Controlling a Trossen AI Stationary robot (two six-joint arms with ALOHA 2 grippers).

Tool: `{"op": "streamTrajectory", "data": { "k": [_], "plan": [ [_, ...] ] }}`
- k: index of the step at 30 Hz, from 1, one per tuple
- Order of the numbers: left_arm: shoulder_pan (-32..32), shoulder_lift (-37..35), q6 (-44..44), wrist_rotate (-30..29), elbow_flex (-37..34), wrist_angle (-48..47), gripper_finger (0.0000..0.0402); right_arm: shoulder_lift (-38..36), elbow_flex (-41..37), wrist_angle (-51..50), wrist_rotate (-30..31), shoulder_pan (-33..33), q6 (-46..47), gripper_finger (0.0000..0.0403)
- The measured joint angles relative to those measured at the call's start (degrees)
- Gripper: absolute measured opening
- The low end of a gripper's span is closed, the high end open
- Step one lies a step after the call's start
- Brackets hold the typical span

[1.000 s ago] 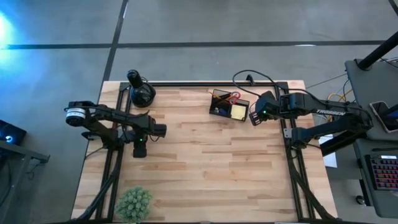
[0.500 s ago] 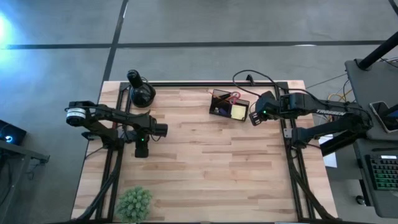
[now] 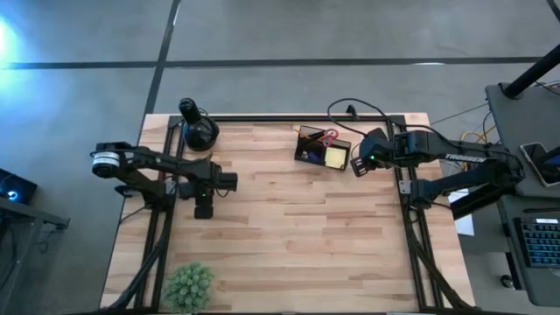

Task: Pick and place office supplies into organizer
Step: Put the pink binder clip into the desk organizer

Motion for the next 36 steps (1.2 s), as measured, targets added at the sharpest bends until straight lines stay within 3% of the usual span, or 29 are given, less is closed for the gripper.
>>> {"op": "streamTrajectory", "data": {
  "k": [17, 21, 30, 36],
  "plan": [
    [0.0, -1.5, 2.1, -10.6, 10.8, 1.7, 0.0068, 0.0, 0.0, 0.0, 0.0, 0.0, 0.0, 0.0123],
    [0.0, -1.5, 7.7, -12.2, 12.8, 3.8, 0.0062, 0.0, 0.0, 0.0, 0.0, 0.0, 0.0, 0.0123],
    [0.0, -1.8, 25.2, -19.2, 14.6, 15.5, 0.0028, 0.0, 0.0, 0.0, 0.0, 0.0, 0.0, 0.0123],
    [0.4, -1.9, 31.0, -22.7, 15.3, 31.8, 0.0031, 0.0, 0.0, 0.0, 0.0, 0.0, 0.0, 0.0123]
  ]
}}
